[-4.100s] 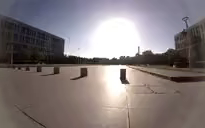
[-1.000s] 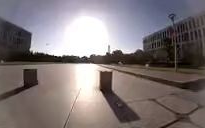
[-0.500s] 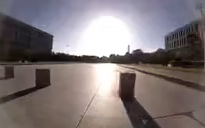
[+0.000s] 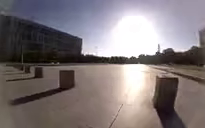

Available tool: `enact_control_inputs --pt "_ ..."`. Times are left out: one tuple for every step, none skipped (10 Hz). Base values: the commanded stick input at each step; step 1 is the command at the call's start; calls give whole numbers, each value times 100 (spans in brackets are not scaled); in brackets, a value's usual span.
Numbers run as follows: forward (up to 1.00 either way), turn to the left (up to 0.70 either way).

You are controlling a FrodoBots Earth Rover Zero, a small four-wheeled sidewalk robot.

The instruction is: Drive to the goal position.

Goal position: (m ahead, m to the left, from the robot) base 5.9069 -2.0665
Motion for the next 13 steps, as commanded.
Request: enact_control_inputs --pt "70 0" --pt "70 0" --pt "70 0" --pt "70 0" --pt "70 0" --pt "70 0" --pt "70 0" --pt "70 0" --pt "70 0" --pt "70 0" --pt "70 -16" --pt "70 -35" --pt "70 -35"
